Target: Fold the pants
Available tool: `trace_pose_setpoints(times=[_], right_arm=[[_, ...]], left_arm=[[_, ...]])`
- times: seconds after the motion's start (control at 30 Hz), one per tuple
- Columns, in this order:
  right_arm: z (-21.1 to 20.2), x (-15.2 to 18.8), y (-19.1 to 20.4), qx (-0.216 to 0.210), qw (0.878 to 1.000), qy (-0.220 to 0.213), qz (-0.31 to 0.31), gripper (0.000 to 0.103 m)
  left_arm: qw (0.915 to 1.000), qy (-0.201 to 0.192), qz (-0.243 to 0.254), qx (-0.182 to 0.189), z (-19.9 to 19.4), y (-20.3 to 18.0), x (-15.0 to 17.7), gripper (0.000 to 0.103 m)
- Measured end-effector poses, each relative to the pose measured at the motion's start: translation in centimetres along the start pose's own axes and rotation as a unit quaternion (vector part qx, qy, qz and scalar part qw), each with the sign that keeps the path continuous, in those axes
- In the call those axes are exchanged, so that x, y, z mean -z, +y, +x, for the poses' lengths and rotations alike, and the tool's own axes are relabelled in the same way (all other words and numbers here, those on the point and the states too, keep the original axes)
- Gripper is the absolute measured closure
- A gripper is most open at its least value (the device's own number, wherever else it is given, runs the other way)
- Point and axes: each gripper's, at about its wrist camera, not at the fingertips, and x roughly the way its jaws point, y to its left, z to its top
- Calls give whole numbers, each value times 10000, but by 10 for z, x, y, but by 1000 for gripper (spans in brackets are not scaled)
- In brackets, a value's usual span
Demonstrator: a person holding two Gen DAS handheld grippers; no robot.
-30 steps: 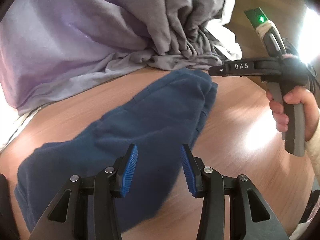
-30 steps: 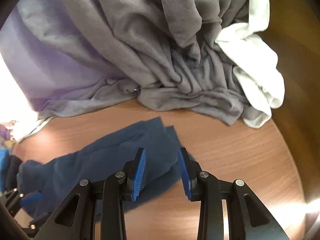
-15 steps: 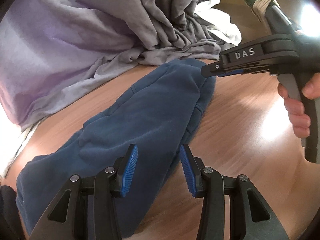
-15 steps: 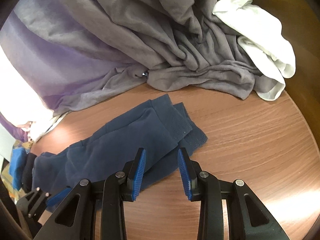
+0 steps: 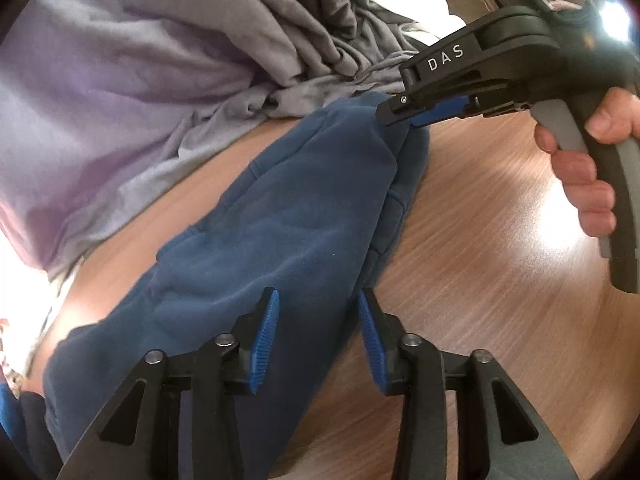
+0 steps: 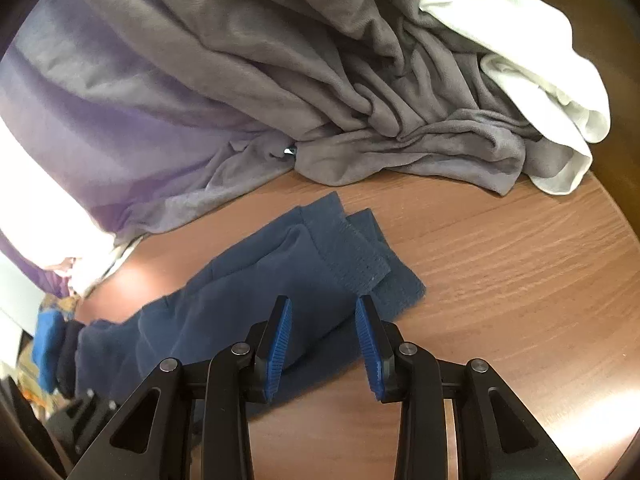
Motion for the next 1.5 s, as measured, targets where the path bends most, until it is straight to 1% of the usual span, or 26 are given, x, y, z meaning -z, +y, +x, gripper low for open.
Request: trace_pose_setpoints(times=[0.03,0.13,0.2,0.23,0.27,0.33,0.37,0.47,0.63,0.77,0.8,0.9,1.0,1.07,1.1,1.13,1.23,1.3,1.37,1.43,1.5], right_arm=[[2,-1,-1,3,10000,-3,38,68],[5,-4,-7,-75,9996,-17,259,68],[8,-5,-12,-133,9989,-32,439,68],[9,-5,-13,-160,9987,-37,492,68],[10,-4,-14,-175,9984,-36,530,68],[12,-3,-16,-209,9978,-47,626,68],[13,-3,-17,-224,9973,-48,691,68],[14,-4,-19,-247,9962,-46,835,68],[10,-1,-33,-428,9896,-109,1372,68],[7,-3,-35,-146,9899,-143,1402,68],[8,-4,-36,-129,9899,-151,1403,68],[18,-5,-39,-283,9866,-44,1608,68],[26,-7,-31,-106,9910,59,1333,69],[28,-7,-30,-76,9915,59,1300,82],[27,-6,-32,-135,9907,38,1352,87],[23,-5,-33,-112,9909,-21,1344,88],[-1,-2,-26,183,9935,-411,1049,91],[-21,0,-20,403,9931,-657,884,92],[-32,2,-17,619,9920,-804,754,93],[-31,4,-16,783,9921,-835,511,93],[-20,4,-21,694,9942,-684,459,94]], left_arm=[[10000,8,-44,57,0,2,0,66],[9998,25,-138,129,0,8,1,75],[9995,48,-238,189,0,13,0,77],[9992,44,-308,238,-1,15,-1,81],[9990,45,-342,275,-1,16,-1,87],[9989,33,-355,297,-1,17,0,93],[9990,31,-344,298,-1,17,0,94],[9990,23,-332,300,-2,16,1,94],[9987,23,-376,341,-1,16,1,94],[9985,24,-402,363,1,18,2,94],[9985,32,-412,369,1,18,2,94],[9984,30,-410,396,2,17,3,95],[9983,10,-411,416,1,18,4,95],[9982,-3,-426,429,-1,19,4,95],[9981,-23,-426,435,-2,19,4,95],[9981,-79,-424,446,-6,19,3,95],[9978,-137,-388,513,-10,17,3,95],[9976,-118,-367,576,-9,14,3,95],[9974,-43,-323,637,-4,9,5,95],[9976,40,-264,643,1,5,8,95],[9977,107,-214,638,6,3,10,95]])
